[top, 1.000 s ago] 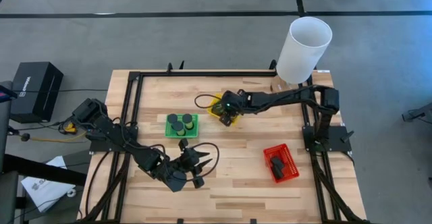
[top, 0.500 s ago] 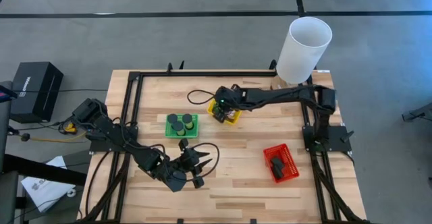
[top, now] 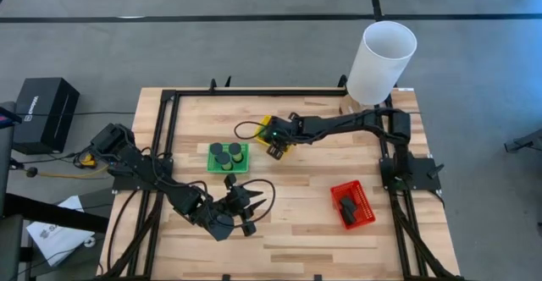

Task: Pick & Place Office items
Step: Adjust the watches in the yellow basket, then return to Home Position

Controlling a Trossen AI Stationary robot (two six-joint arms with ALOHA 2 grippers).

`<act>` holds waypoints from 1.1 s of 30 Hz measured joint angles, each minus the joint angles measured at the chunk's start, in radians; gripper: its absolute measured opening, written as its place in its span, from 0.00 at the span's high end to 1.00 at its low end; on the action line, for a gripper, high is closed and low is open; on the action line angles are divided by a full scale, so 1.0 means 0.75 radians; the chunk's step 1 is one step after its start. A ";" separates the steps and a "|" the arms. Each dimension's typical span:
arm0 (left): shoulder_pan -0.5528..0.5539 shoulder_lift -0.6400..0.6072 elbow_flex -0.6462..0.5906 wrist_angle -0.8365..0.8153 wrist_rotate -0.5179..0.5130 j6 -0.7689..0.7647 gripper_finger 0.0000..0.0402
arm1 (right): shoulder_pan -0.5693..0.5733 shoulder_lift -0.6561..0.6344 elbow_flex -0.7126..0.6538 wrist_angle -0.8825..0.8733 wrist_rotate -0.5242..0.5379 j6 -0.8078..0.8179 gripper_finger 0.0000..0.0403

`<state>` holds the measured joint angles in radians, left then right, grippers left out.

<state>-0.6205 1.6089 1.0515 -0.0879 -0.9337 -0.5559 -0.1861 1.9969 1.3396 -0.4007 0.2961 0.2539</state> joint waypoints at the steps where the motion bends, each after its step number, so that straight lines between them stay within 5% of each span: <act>1: 0.000 0.000 0.000 -0.001 0.001 0.000 0.76 | -0.002 -0.001 0.001 0.004 0.000 0.000 1.00; 19: -0.012 -0.032 -0.002 0.002 0.002 0.046 0.77 | 0.169 -0.446 0.000 -0.235 0.110 -0.143 1.00; 33: -0.045 -0.367 -0.001 -0.040 0.021 0.414 0.88 | 0.449 -0.802 -0.103 -0.293 0.057 -0.344 1.00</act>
<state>-0.6542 1.3340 1.0512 -0.1182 -0.9177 -0.2452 0.1505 1.3952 1.2621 -0.6201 0.3386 -0.0040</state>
